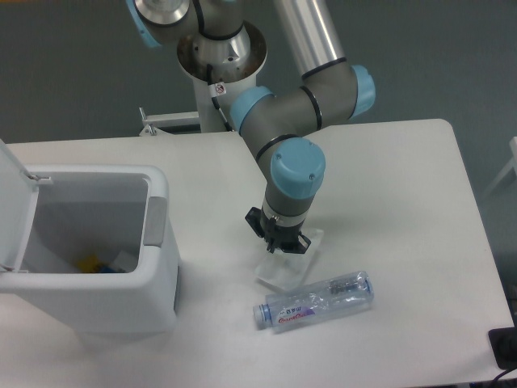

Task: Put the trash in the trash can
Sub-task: 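Lower the gripper onto the white tissue and close on it, then lift the tissue and carry it over the white trash bin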

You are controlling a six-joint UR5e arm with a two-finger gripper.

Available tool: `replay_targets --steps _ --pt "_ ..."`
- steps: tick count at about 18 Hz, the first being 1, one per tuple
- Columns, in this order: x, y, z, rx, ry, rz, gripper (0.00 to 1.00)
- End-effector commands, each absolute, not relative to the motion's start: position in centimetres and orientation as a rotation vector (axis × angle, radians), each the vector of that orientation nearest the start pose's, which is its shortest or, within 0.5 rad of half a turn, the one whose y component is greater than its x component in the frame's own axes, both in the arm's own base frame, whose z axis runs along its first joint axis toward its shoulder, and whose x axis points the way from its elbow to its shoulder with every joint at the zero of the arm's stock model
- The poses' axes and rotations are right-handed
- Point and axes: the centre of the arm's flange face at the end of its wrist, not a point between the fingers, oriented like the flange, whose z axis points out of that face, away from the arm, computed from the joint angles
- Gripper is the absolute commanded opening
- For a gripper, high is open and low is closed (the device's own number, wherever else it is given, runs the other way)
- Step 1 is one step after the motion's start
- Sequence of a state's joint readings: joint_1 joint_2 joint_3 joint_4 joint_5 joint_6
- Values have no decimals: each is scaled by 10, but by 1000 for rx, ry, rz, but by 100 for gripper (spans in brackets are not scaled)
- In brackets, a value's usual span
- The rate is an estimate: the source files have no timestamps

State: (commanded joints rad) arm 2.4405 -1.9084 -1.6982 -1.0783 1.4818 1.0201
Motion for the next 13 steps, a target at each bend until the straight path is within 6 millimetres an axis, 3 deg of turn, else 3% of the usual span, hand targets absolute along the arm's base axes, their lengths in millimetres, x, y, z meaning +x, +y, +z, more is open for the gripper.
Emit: replay_targets --steps 2,9,13 --pt "-372 484 308 -3021 198 -50 0" --pt "-398 474 403 -2858 113 -84 0" --pt "-420 473 496 -2661 25 -169 0"
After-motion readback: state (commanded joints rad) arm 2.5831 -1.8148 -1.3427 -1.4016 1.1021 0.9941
